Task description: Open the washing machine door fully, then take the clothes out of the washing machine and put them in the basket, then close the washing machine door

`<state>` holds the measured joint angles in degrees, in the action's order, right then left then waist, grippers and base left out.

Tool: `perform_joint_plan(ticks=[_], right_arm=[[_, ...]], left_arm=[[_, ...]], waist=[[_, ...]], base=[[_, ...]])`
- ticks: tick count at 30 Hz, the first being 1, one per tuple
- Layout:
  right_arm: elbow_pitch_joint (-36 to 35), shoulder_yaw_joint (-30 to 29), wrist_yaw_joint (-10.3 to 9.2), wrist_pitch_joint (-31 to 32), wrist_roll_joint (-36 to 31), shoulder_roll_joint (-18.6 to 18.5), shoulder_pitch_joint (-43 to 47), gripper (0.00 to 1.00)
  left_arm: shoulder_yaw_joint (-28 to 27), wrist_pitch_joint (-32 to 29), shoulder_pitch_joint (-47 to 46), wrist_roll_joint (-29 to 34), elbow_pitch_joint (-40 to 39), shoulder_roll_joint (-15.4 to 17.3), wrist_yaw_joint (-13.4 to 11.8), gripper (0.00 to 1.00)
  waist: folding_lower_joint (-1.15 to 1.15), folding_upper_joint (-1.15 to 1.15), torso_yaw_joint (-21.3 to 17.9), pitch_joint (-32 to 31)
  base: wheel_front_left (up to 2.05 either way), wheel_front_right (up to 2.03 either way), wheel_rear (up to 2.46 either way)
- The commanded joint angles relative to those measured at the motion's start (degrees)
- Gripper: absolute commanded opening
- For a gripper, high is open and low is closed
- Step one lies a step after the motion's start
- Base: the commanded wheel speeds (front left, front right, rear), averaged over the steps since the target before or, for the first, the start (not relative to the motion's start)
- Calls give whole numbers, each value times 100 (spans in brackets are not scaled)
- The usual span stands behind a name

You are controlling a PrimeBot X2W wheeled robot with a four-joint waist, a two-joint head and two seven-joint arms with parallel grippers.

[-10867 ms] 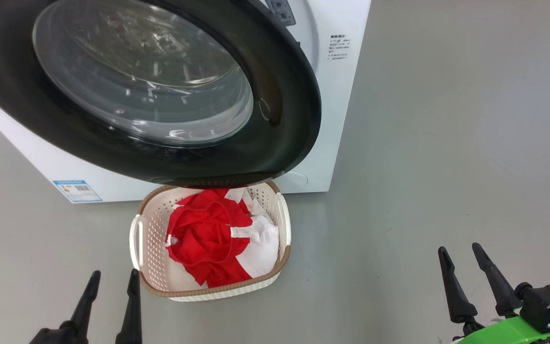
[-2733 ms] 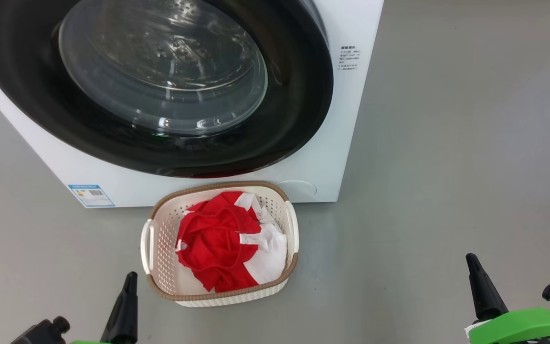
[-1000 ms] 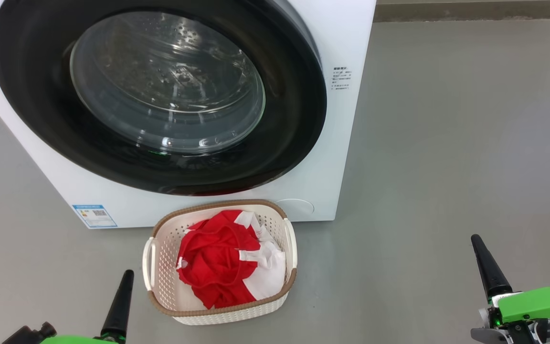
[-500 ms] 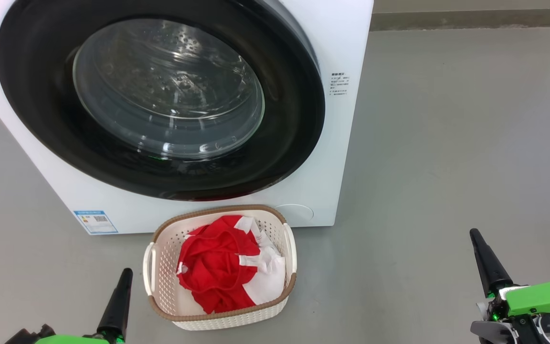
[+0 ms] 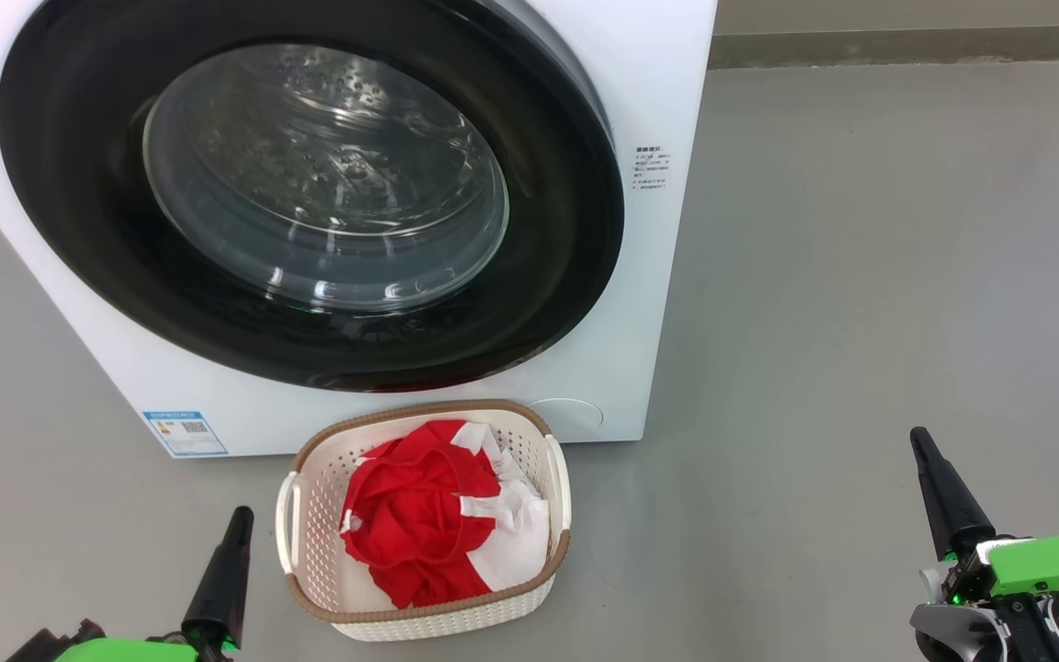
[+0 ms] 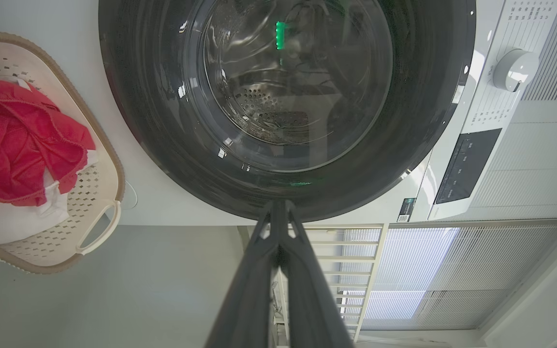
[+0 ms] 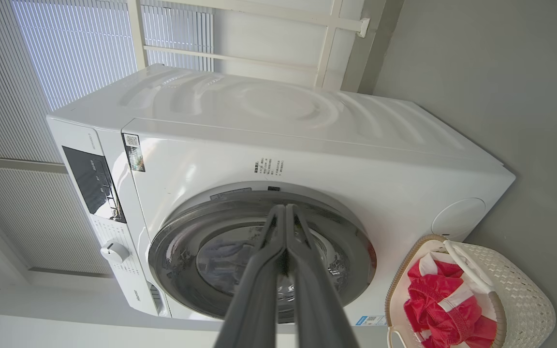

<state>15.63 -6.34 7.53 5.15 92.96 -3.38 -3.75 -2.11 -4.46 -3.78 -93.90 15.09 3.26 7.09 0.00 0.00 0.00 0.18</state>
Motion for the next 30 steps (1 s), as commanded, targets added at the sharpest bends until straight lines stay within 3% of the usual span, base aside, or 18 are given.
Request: perform_joint_plan(ticks=[1, 30], right_arm=[[-168, 112, -4, 30, 28, -45, -231, 0], [-165, 71, -4, 63, -7, -15, -234, 0]], left_arm=[[-218, -25, -222, -12, -115, 122, 40, 0], [-283, -77, -227, 42, -112, 76, 40, 0]], waist=[[0, 0, 0, 0], [0, 0, 0, 0]], base=[[0, 0, 0], [0, 0, 0]])
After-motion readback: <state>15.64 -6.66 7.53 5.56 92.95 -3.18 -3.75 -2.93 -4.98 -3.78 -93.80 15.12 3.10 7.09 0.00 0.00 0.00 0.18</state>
